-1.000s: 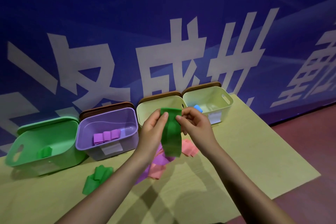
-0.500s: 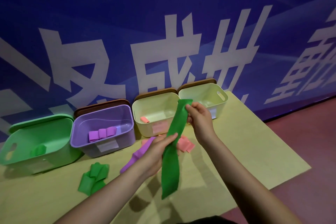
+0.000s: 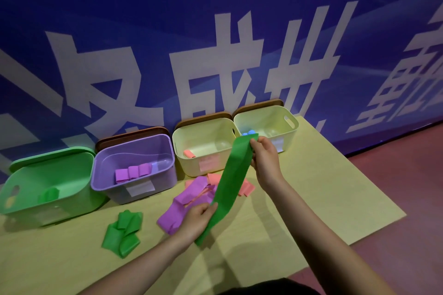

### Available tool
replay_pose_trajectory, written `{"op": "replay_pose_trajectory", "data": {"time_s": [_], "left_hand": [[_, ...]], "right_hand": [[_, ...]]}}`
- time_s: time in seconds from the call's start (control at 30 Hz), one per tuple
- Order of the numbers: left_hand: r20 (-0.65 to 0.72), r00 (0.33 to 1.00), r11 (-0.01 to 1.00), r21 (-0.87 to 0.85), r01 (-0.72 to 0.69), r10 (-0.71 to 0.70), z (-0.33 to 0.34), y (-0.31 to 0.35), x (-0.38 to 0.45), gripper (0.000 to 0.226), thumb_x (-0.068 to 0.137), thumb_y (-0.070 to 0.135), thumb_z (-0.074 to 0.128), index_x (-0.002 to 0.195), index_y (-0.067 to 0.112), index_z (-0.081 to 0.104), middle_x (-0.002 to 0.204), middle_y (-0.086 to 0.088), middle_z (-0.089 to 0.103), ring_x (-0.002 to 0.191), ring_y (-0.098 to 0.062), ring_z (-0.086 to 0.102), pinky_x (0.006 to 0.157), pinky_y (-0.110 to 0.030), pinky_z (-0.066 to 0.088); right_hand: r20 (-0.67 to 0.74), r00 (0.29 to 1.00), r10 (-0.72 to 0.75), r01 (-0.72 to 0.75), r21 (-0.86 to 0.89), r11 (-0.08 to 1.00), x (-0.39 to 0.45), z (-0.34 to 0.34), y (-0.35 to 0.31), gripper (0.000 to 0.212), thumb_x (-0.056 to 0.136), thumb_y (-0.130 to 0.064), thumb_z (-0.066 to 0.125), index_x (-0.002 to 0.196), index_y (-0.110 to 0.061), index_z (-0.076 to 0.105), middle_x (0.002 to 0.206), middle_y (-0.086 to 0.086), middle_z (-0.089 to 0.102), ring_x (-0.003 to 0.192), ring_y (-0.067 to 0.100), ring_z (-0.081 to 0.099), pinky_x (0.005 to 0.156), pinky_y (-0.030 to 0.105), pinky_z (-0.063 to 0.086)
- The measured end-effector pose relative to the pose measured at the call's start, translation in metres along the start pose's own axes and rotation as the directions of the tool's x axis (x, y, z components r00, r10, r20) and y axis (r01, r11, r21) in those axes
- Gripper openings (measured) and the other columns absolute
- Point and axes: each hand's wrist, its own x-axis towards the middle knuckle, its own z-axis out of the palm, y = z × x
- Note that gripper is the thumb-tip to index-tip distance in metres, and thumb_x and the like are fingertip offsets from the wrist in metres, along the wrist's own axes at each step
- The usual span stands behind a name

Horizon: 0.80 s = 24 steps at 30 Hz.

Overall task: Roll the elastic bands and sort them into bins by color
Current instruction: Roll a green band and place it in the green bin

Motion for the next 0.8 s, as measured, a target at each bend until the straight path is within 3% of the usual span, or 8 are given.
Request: {"op": "replay_pose_trajectory", "data": {"time_s": [0.13, 0.2, 0.27, 0.37, 0.43, 0.53, 0.67, 0.8], "left_hand": [[0.087, 0.996, 0.997, 0.075, 0.007, -0.014, 0.002, 0.011, 0.006, 0.019, 0.095, 0.014, 0.054, 0.078, 0.019, 0.057, 0.068, 0.006, 0.054, 0.064, -0.008, 0.049, 0.062, -0.024, 0.038], [0.073, 0.996, 0.997, -0.061, -0.053, 0.058, 0.002, 0.032, 0.005, 0.013, 0.095, 0.007, 0.052, 0.101, 0.016, 0.059, 0.087, 0.004, 0.061, 0.082, -0.011, 0.057, 0.074, -0.022, 0.043], [0.000, 0.989, 0.948, -0.286, -0.141, 0.147, -0.003, 0.055, 0.003, 0.029, 0.093, 0.004, 0.044, 0.117, 0.010, 0.057, 0.101, 0.003, 0.065, 0.097, -0.011, 0.059, 0.085, -0.020, 0.044], [-0.040, 0.975, 0.839, -0.503, -0.208, 0.218, -0.010, 0.087, 0.002, 0.035, 0.089, 0.014, 0.040, 0.117, 0.012, 0.062, 0.119, -0.007, 0.065, 0.109, -0.015, 0.060, 0.097, -0.031, 0.045], [-0.061, 0.972, 0.828, -0.515, -0.224, 0.225, -0.012, 0.104, 0.001, 0.024, 0.095, 0.019, 0.045, 0.104, 0.014, 0.066, 0.116, -0.015, 0.064, 0.104, -0.017, 0.062, 0.092, -0.028, 0.050], [-0.109, 0.962, 0.856, -0.438, -0.274, 0.252, -0.013, 0.117, 0.001, 0.021, 0.098, 0.012, 0.047, 0.092, 0.021, 0.065, 0.097, -0.004, 0.067, 0.091, -0.014, 0.062, 0.078, -0.022, 0.048], [-0.146, 0.946, 0.838, -0.440, -0.323, 0.288, -0.016, 0.127, 0.002, 0.022, 0.097, 0.012, 0.048, 0.095, 0.021, 0.068, 0.090, 0.002, 0.072, 0.085, -0.010, 0.065, 0.072, -0.017, 0.050], [-0.140, 0.943, 0.835, -0.439, -0.331, 0.300, -0.018, 0.137, 0.003, 0.022, 0.098, 0.014, 0.048, 0.095, 0.022, 0.069, 0.084, 0.007, 0.073, 0.080, -0.003, 0.066, 0.069, -0.013, 0.050]], "right_hand": [[0.163, 0.985, -0.057, 0.067, -0.056, 0.996, -0.018, 0.010, -0.006, 0.016, 0.096, -0.008, 0.051, 0.080, -0.012, 0.053, 0.062, -0.004, 0.062, 0.059, 0.011, 0.058, 0.062, 0.026, 0.048], [0.227, 0.972, -0.054, 0.076, -0.086, 0.993, -0.023, 0.012, -0.006, 0.011, 0.095, -0.009, 0.053, 0.084, -0.010, 0.052, 0.062, -0.004, 0.061, 0.058, 0.010, 0.058, 0.061, 0.025, 0.047], [0.262, 0.963, -0.070, 0.105, -0.124, 0.987, -0.025, 0.013, -0.005, 0.012, 0.092, -0.015, 0.057, 0.082, -0.013, 0.053, 0.063, -0.002, 0.056, 0.062, 0.013, 0.053, 0.064, 0.027, 0.043], [0.271, 0.956, -0.110, 0.152, -0.138, 0.979, -0.023, 0.014, -0.007, 0.014, 0.091, -0.012, 0.059, 0.077, -0.014, 0.057, 0.069, -0.001, 0.056, 0.070, 0.014, 0.051, 0.069, 0.031, 0.041], [0.251, 0.956, -0.155, 0.196, -0.148, 0.969, -0.021, 0.013, -0.008, 0.012, 0.092, -0.006, 0.058, 0.080, -0.004, 0.059, 0.073, 0.003, 0.056, 0.073, 0.015, 0.050, 0.071, 0.030, 0.041], [0.251, 0.947, -0.202, 0.245, -0.153, 0.957, -0.016, 0.010, -0.013, 0.012, 0.091, -0.005, 0.058, 0.084, 0.004, 0.058, 0.075, 0.007, 0.053, 0.072, 0.015, 0.049, 0.069, 0.027, 0.041], [0.245, 0.953, -0.176, 0.207, -0.108, 0.972, -0.010, 0.009, -0.021, 0.008, 0.092, -0.003, 0.057, 0.086, 0.001, 0.059, 0.065, -0.001, 0.053, 0.059, 0.006, 0.047, 0.059, 0.020, 0.040], [0.251, 0.949, -0.190, 0.222, -0.102, 0.970, -0.007, 0.009, -0.027, 0.006, 0.090, -0.003, 0.059, 0.089, -0.006, 0.065, 0.074, 0.009, 0.056, 0.062, 0.009, 0.049, 0.058, 0.020, 0.041]]}}
